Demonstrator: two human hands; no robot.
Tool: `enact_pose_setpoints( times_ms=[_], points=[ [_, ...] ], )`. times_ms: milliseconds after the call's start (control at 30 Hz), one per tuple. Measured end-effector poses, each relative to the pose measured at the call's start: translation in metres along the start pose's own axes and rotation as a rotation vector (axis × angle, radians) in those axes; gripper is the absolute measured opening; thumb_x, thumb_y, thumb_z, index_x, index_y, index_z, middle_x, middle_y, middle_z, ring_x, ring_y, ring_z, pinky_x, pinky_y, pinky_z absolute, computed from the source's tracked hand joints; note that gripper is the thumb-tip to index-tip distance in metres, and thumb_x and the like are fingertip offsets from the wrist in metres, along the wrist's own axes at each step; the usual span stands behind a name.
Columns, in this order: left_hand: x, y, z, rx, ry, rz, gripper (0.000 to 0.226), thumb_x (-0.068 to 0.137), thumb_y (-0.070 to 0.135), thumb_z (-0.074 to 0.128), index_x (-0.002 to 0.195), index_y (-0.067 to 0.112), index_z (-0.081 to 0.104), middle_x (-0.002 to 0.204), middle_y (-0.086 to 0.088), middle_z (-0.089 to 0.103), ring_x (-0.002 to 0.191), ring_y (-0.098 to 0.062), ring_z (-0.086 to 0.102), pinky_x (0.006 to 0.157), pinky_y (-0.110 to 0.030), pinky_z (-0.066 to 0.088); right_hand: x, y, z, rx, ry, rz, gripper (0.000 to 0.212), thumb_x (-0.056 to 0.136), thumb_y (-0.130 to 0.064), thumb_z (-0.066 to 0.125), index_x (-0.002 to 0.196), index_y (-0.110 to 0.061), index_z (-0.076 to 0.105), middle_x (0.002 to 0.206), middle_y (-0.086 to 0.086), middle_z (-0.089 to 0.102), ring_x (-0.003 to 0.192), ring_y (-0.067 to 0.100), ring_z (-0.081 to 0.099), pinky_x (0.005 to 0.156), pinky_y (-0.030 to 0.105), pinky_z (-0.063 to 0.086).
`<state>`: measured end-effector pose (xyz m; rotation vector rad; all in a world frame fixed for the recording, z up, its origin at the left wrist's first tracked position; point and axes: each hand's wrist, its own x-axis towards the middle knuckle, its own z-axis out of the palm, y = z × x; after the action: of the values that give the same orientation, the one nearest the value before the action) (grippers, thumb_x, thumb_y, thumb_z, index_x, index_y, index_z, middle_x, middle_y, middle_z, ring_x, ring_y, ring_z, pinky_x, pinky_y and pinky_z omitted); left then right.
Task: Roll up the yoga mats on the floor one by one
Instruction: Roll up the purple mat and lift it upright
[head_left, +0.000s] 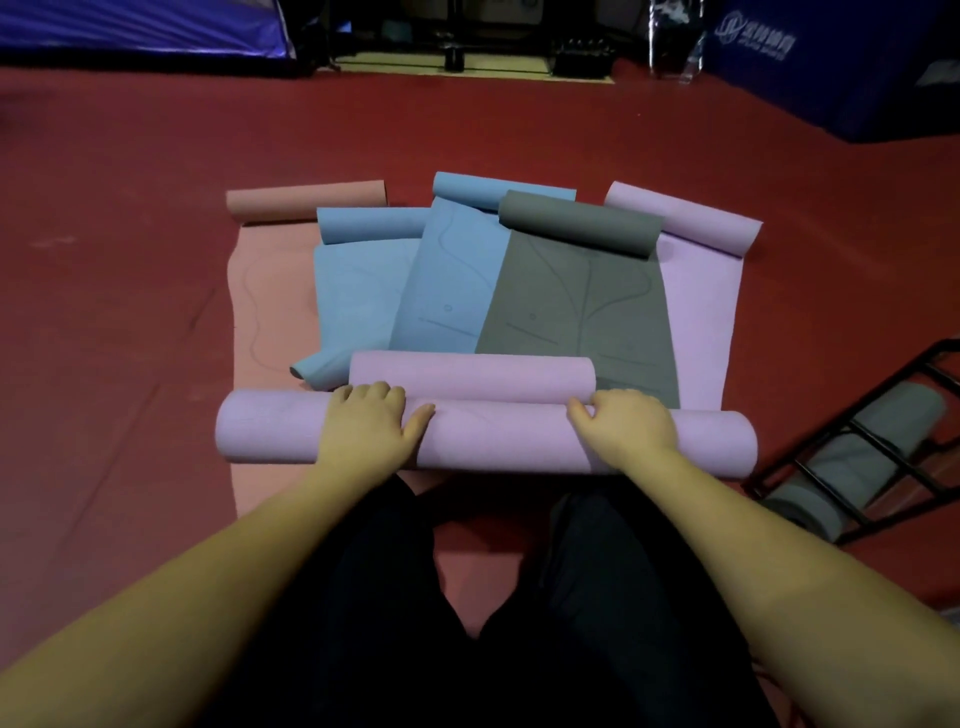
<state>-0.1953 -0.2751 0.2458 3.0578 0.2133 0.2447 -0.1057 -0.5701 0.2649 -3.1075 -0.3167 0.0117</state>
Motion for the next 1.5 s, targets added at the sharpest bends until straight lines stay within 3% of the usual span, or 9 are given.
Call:
enact_pose_setpoints(
  times_ms=[267,533,833,900,967,1067,1267,1400,1500],
  points=[
    [0.015,0.003,-0.020,0.072,-0.115,-0.014,0.074,0.093,0.060,0.014,0.096,0.012,0.069,0.102,-0.010,0.066,0.098,-0.033,0.061,0.085,-0.042,0.040,0.008,-0.008,-0.023,-0.008,-0.177,-0.021,0.064,0.098,-0.055,0.024,0.119,-0.014,0.068,0.125,0.014,0.064,0.114,0.033,0.059,0.088,0.035,0.045],
    [0.015,0.007,-0.051,0.045,-0.244,-0.021,0.058,0.100,0.060,0.020,0.081,0.020,0.057,0.110,-0.010,0.066,0.102,-0.033,0.060,0.086,-0.039,0.042,0.010,0.006,-0.042,0.015,-0.331,-0.024,0.067,0.097,-0.058,0.025,0.126,-0.011,0.062,0.133,0.016,0.058,0.117,0.033,0.055,0.091,0.037,0.042],
    [0.025,0.002,-0.047,0.024,-0.489,-0.075,0.075,0.096,0.066,0.016,0.113,0.015,0.068,0.130,-0.012,0.062,0.118,-0.031,0.056,0.101,-0.042,0.043,0.017,0.004,-0.033,0.094,-0.537,-0.004,0.063,0.099,-0.054,0.028,0.140,-0.015,0.054,0.150,0.013,0.045,0.132,0.030,0.046,0.105,0.036,0.035],
    [0.032,0.003,-0.047,0.022,-0.545,-0.077,0.076,0.097,0.066,0.016,0.120,0.013,0.066,0.135,-0.013,0.059,0.123,-0.031,0.053,0.104,-0.041,0.041,0.018,0.006,-0.028,0.102,-0.496,-0.009,0.060,0.098,-0.055,0.029,0.134,-0.018,0.060,0.144,0.011,0.052,0.127,0.030,0.050,0.100,0.036,0.040],
    [0.038,0.004,-0.049,-0.004,-0.605,-0.093,0.076,0.098,0.065,0.017,0.125,0.011,0.063,0.139,-0.014,0.056,0.126,-0.031,0.051,0.104,-0.039,0.037,0.016,0.007,-0.024,0.108,-0.319,-0.029,0.050,0.098,-0.052,0.031,0.109,-0.021,0.069,0.123,0.008,0.064,0.109,0.029,0.058,0.083,0.035,0.045],
    [0.047,0.005,-0.050,-0.061,-0.673,-0.129,0.072,0.100,0.061,0.024,0.140,0.007,0.051,0.151,-0.014,0.044,0.136,-0.030,0.042,0.110,-0.036,0.030,0.007,0.004,-0.023,0.160,0.001,-0.040,0.042,0.099,-0.042,0.035,0.075,-0.014,0.055,0.089,0.005,0.059,0.086,0.030,0.057,0.063,0.034,0.039],
    [0.065,0.003,-0.043,-0.185,-0.769,-0.202,0.067,0.100,0.057,0.034,0.149,0.012,0.041,0.158,-0.009,0.034,0.143,-0.026,0.034,0.114,-0.035,0.024,-0.018,0.003,-0.013,0.173,0.077,-0.031,0.038,0.095,-0.049,0.047,0.081,-0.016,0.060,0.090,0.005,0.062,0.096,0.029,0.055,0.074,0.039,0.043],
    [0.076,0.000,-0.042,-0.257,-0.846,-0.232,0.046,0.091,0.054,0.047,0.121,0.022,0.062,0.134,-0.002,0.058,0.114,-0.021,0.054,0.090,-0.031,0.037,-0.034,0.000,0.001,0.030,0.106,-0.097,0.061,0.085,-0.066,0.031,0.084,-0.015,0.064,0.085,0.006,0.067,0.085,0.031,0.061,0.075,0.038,0.043],
    [0.080,-0.003,-0.039,-0.285,-0.890,-0.223,0.054,0.078,0.059,0.050,0.113,0.023,0.068,0.127,0.001,0.064,0.106,-0.016,0.059,0.083,-0.032,0.040,-0.030,-0.001,-0.003,0.015,0.082,-0.076,0.070,0.081,-0.070,0.019,0.085,-0.016,0.064,0.088,0.005,0.067,0.087,0.029,0.060,0.076,0.038,0.041]
  ],
)
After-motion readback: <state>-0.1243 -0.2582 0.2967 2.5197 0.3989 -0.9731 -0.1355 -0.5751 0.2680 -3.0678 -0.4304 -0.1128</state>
